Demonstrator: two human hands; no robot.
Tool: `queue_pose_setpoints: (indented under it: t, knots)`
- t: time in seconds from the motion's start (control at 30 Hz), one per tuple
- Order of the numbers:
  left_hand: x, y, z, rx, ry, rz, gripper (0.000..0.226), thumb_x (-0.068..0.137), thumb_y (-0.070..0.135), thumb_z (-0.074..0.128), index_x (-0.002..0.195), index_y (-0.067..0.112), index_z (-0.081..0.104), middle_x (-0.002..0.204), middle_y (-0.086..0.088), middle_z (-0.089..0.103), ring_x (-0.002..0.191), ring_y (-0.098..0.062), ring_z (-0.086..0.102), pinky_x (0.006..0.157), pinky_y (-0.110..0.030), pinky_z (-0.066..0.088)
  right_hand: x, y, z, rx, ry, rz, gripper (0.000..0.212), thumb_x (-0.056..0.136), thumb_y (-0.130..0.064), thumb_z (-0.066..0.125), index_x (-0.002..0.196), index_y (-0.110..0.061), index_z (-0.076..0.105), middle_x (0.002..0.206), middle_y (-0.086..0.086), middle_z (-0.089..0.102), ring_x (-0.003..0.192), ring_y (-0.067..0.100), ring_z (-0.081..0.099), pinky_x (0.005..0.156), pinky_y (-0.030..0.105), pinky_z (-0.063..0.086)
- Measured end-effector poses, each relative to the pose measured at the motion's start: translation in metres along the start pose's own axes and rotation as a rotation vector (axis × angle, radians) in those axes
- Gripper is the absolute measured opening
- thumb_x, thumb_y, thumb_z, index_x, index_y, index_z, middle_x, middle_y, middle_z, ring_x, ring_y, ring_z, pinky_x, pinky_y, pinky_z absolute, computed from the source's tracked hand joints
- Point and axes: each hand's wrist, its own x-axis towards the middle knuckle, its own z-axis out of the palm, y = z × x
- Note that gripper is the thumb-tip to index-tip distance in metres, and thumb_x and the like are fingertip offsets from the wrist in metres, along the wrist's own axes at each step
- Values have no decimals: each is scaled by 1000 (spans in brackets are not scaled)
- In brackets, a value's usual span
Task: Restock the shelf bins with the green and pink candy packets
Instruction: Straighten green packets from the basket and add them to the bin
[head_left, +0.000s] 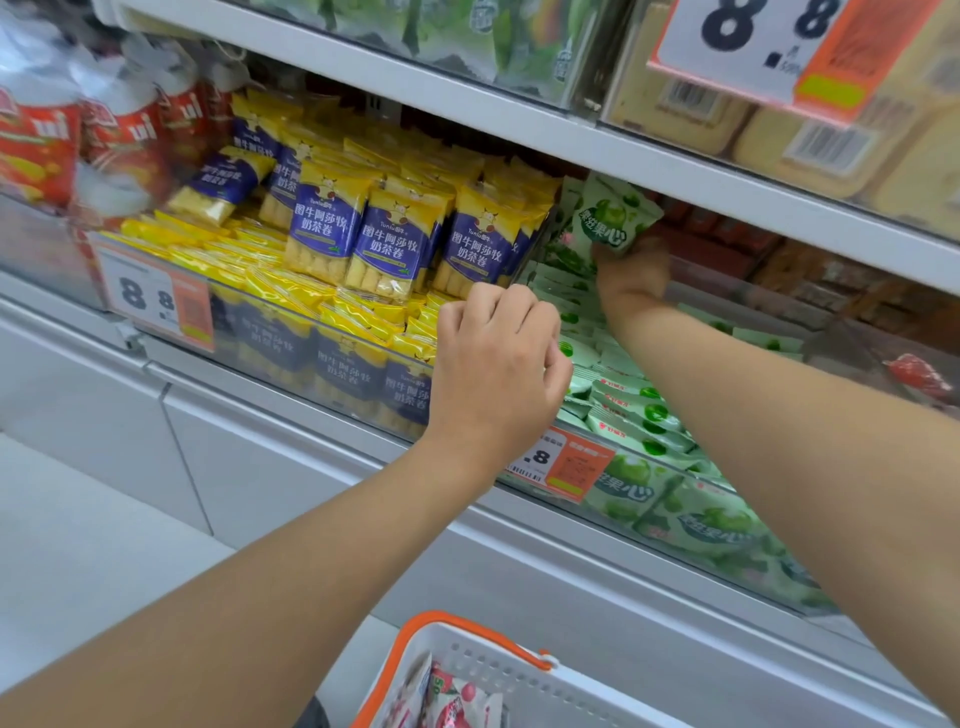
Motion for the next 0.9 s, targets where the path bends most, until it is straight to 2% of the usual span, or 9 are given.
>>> queue_pose_setpoints:
  t: [0.07, 0.23, 0.37, 0.53, 0.73, 0.83, 0.9]
  knots:
    - [0, 0, 0, 1, 6, 1, 10, 82, 19, 50, 79, 15, 58, 84, 0, 57, 84, -23, 49, 73, -31, 26, 3, 2, -1, -45, -50, -49, 45, 87, -27, 70, 124, -6, 55, 127, 7, 62, 119, 21, 57, 84, 18, 40]
    - [0, 0, 0, 5, 11, 4, 11, 82, 19, 49, 79, 15, 58, 83, 0, 57, 84, -23, 49, 73, -29, 23, 7, 0, -3, -154, -118, -127, 42, 88, -25, 67, 126, -9, 56, 128, 7, 62, 118, 22, 57, 80, 18, 38]
    - [-1, 0, 0, 5, 6, 4, 11, 83, 20, 49, 79, 15, 59, 84, 0, 57, 85, -23, 49, 74, -30, 24, 13, -3, 1, -181, -118, -62, 52, 91, -36, 64, 133, -8, 54, 135, 8, 58, 124, 23, 54, 94, 25, 44]
    - [-2, -1, 1, 10, 8, 9, 12, 83, 20, 48, 80, 15, 59, 84, 0, 57, 86, -23, 49, 73, -30, 26, 11, -2, 3, -102, -66, -19, 53, 88, -34, 67, 130, -8, 49, 133, 7, 57, 123, 23, 54, 92, 24, 42]
    - [-1, 0, 2, 13, 7, 22, 11, 84, 20, 49, 81, 15, 58, 84, 0, 57, 86, -24, 49, 73, -32, 27, -14, 3, -14, -100, -53, -67, 39, 87, -26, 65, 122, -12, 57, 118, 4, 62, 108, 21, 59, 77, 21, 40]
    - [-2, 1, -1, 52, -28, 3, 13, 85, 22, 49, 80, 17, 61, 83, 1, 58, 85, -23, 51, 75, -32, 29, -45, 7, -43, -110, -171, -136, 17, 88, -20, 64, 105, -16, 62, 90, -5, 60, 85, 14, 57, 72, 22, 42]
    - [-4, 9, -9, 53, -78, -80, 16, 85, 25, 49, 79, 19, 64, 83, 3, 61, 85, -22, 53, 77, -31, 28, -72, 12, -70, -107, -237, -269, 7, 87, -14, 62, 92, -19, 63, 76, -11, 57, 72, 9, 55, 65, 15, 41]
